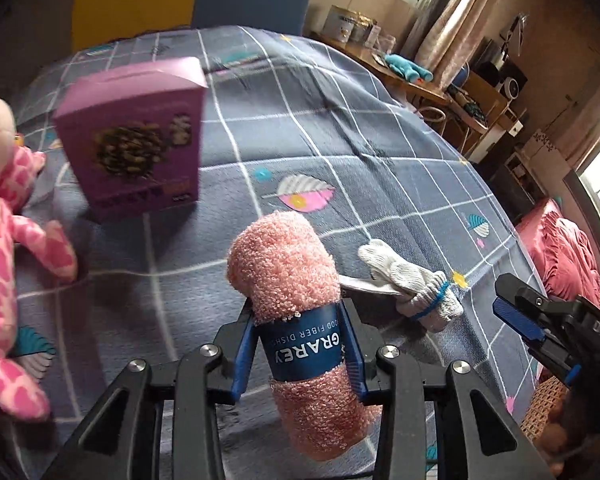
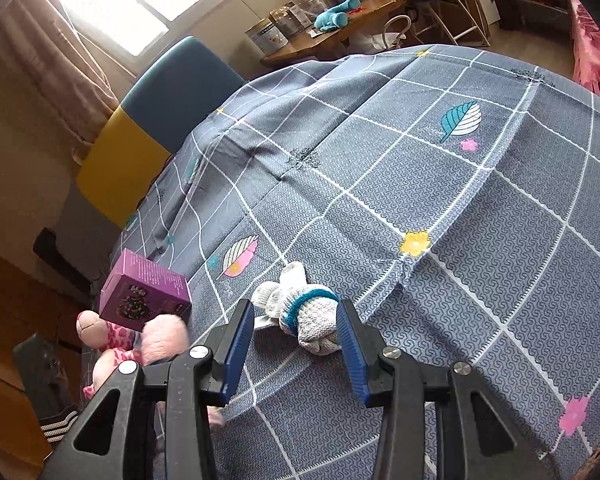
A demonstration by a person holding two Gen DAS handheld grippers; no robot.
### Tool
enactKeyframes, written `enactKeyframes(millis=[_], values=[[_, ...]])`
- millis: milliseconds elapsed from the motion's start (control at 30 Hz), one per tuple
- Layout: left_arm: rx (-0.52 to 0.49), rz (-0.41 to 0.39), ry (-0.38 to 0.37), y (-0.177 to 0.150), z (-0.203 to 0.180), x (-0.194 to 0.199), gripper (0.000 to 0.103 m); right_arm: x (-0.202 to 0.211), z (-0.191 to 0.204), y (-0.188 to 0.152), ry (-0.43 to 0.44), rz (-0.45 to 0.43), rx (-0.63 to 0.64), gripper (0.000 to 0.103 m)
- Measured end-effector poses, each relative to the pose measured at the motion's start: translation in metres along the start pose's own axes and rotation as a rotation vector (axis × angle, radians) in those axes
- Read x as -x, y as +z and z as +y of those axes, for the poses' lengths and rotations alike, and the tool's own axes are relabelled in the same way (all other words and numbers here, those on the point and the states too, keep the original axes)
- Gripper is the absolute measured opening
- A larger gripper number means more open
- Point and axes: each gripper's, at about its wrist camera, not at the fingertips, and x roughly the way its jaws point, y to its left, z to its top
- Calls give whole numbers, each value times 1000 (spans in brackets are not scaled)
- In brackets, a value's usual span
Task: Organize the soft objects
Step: 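Grasp the pink towel roll with the blue band using the left tool, then grasp the white knit gloves with the right tool while the left tool holds the pink towel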
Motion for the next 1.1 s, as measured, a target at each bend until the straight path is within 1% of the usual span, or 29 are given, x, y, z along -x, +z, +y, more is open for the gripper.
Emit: enactKeyframes(millis=[67, 133, 200, 267, 300, 400, 467, 500, 567, 600, 667, 733, 800, 867, 900, 933, 967, 1000, 1100], values=[[-7, -27, 45, -7, 18, 20, 39, -1, -3, 0, 3, 4, -13, 43], [-2, -31, 63, -21, 38, 38, 39, -3, -5, 0, 5, 16, -25, 43], [-12, -5, 86, -43, 52, 51, 39, -5, -6, -1, 1, 29, -29, 43], [-47, 40, 122, -70, 59, 57, 39, -8, -3, -3, -5, 44, -14, 43], [-61, 72, 128, -86, 65, 60, 39, -9, -1, -4, -7, 53, -1, 43], [-60, 156, 119, -128, 74, 59, 39, -19, 13, -11, -29, 103, 81, 43], [-59, 172, 139, -145, 77, 56, 40, -25, 28, -17, -52, 133, 174, 43], [-51, 167, 126, -150, 79, 55, 41, -28, 37, -19, -69, 141, 231, 43], [-33, 144, 120, -153, 81, 56, 43, -34, 57, -23, -119, 157, 382, 44], [-31, 140, 118, -154, 81, 55, 45, -38, 66, -23, -146, 159, 465, 45], [-16, 120, 114, -155, 80, 55, 48, -47, 80, -23, -190, 169, 608, 56], [-23, 99, 118, -159, 77, 54, 50, -61, 83, -17, -249, 199, 686, 56], [-10, 79, 117, -159, 75, 52, 52, -77, 80, -11, -307, 234, 716, 56], [4, 68, 112, -160, 76, 53, 52, -96, 73, -9, -339, 293, 734, 56], [5, 66, 115, -160, 76, 53, 52, -102, 69, -9, -352, 309, 727, 56], [0, 69, 119, -159, 75, 53, 53, -107, 65, -11, -348, 330, 723, 56], [-1, 71, 116, -159, 76, 53, 55, -111, 63, -13, -352, 334, 728, 43], [-1, 72, 105, -159, 75, 53, 57, -110, 61, -14, -360, 313, 731, 43], [8, 62, 98, -160, 76, 53, 58, -104, 60, -16, -350, 275, 726, 38]])
